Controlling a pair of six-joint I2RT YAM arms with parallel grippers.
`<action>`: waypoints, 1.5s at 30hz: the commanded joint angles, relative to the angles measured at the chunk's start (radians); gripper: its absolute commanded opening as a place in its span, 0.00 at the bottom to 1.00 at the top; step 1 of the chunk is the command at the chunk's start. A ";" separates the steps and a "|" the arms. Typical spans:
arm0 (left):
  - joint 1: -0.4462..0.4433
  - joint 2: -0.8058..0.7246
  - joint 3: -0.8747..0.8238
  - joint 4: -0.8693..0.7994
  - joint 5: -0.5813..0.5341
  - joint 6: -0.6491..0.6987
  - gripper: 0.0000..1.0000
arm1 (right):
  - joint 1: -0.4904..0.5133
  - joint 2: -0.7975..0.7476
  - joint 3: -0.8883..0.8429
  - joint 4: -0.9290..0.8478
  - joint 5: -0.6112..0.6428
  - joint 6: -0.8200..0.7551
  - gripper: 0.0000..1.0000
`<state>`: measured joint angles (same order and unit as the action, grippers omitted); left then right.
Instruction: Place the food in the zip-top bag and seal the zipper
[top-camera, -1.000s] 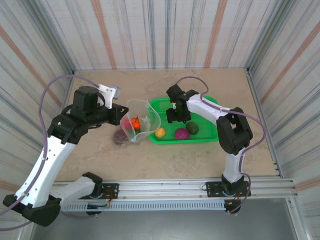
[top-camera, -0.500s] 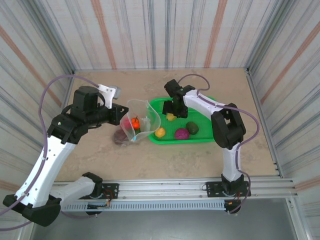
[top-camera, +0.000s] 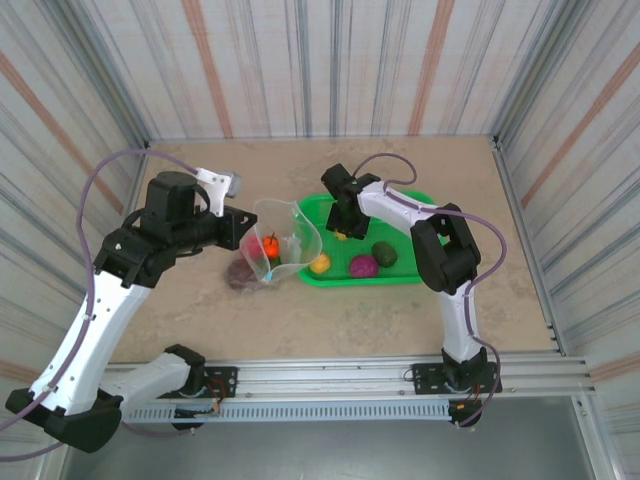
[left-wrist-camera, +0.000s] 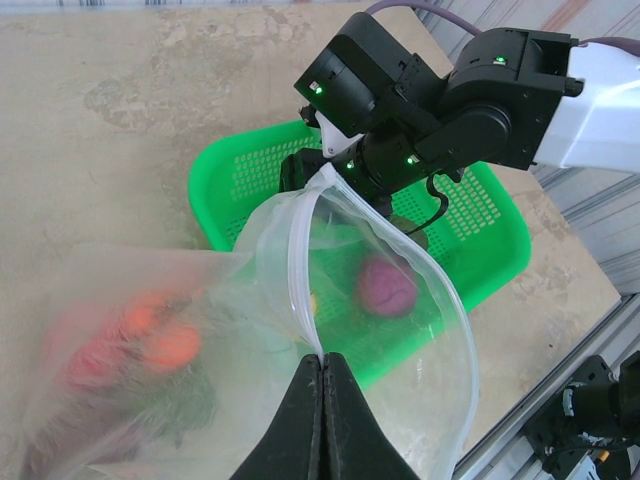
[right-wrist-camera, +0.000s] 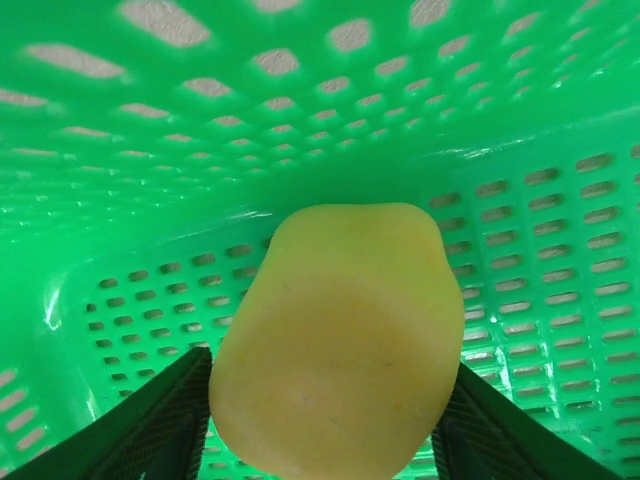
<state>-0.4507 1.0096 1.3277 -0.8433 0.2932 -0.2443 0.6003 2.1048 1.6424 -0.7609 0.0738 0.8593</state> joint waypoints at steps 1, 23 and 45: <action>0.007 -0.007 0.030 -0.012 0.023 0.000 0.00 | 0.003 0.016 0.012 -0.030 0.039 -0.011 0.56; 0.007 -0.019 0.018 0.004 0.029 -0.020 0.00 | 0.008 -0.524 -0.079 -0.074 0.081 -0.235 0.34; 0.014 0.001 0.014 0.038 0.091 -0.059 0.00 | 0.380 -0.527 0.042 -0.003 -0.299 -0.429 0.30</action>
<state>-0.4438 1.0096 1.3277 -0.8330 0.3519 -0.2932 0.9775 1.5372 1.6894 -0.7776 -0.2092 0.4511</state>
